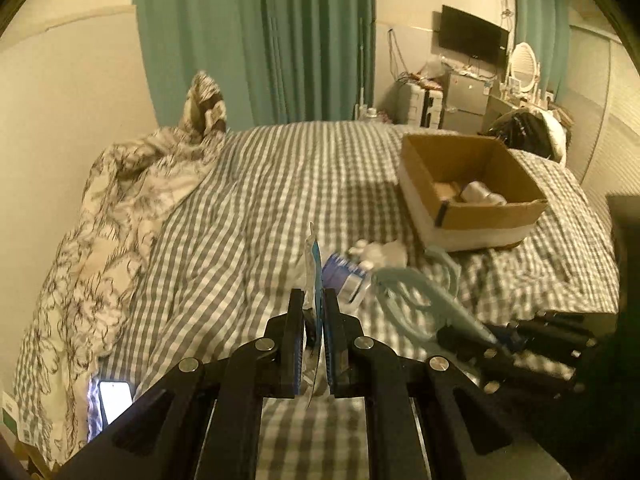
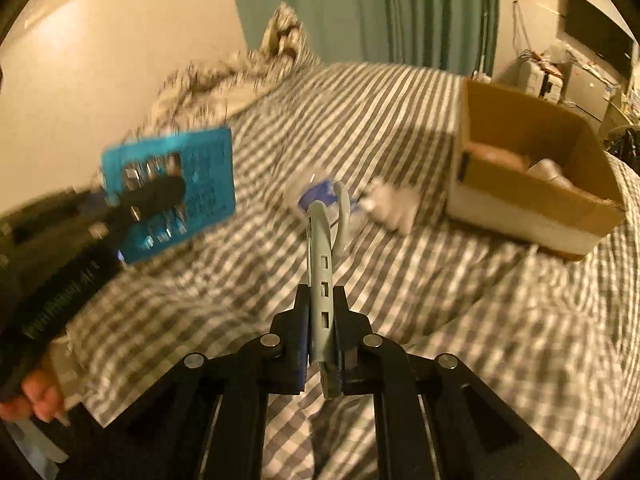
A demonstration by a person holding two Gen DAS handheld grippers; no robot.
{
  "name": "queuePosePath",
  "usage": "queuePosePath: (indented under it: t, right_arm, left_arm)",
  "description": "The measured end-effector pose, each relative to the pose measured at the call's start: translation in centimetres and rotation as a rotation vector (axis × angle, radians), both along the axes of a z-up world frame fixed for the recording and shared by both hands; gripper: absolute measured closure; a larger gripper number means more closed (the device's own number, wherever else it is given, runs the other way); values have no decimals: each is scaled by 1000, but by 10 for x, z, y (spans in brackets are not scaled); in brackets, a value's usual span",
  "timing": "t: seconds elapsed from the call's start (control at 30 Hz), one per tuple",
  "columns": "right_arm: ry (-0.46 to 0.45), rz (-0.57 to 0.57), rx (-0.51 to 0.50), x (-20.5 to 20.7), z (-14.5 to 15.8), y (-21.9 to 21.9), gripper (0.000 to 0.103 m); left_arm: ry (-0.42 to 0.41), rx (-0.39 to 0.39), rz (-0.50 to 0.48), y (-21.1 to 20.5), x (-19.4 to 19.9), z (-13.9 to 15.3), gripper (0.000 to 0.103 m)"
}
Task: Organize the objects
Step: 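Carry the blister pack and green clip into the box and release both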
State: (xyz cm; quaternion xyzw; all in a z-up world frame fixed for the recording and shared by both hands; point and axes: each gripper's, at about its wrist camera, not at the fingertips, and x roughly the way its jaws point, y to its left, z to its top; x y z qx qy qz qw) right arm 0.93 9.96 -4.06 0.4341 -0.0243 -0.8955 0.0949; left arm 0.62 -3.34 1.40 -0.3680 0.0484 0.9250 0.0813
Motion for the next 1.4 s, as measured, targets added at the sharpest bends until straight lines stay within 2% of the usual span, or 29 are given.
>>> queuePosePath:
  t: [0.2, 0.37, 0.57, 0.77, 1.1, 1.27, 1.37, 1.4]
  right_arm:
    - [82, -83, -1, -12, 44, 44, 94]
    - [143, -165, -3, -26, 74, 86, 94]
    - [189, -244, 9, -46, 97, 137, 94]
    - [185, -310, 0, -75, 94, 185, 94]
    - [124, -366, -38, -125, 49, 240, 94]
    - [94, -372, -62, -134, 31, 251, 91]
    - [99, -382, -71, -130, 31, 256, 90]
    - [104, -385, -70, -129, 33, 257, 90]
  left_arm:
    - [67, -25, -71, 41, -17, 36, 95]
    - [116, -4, -153, 86, -40, 67, 95]
    - [119, 15, -225, 137, -73, 79, 95]
    - [97, 13, -280, 182, -107, 69, 95]
    - [2, -9, -315, 228, -178, 14, 94]
    - [-28, -14, -329, 236, -194, -10, 93]
    - [-63, -8, -351, 237, -194, -16, 91]
    - [-60, -12, -355, 237, -192, -16, 86]
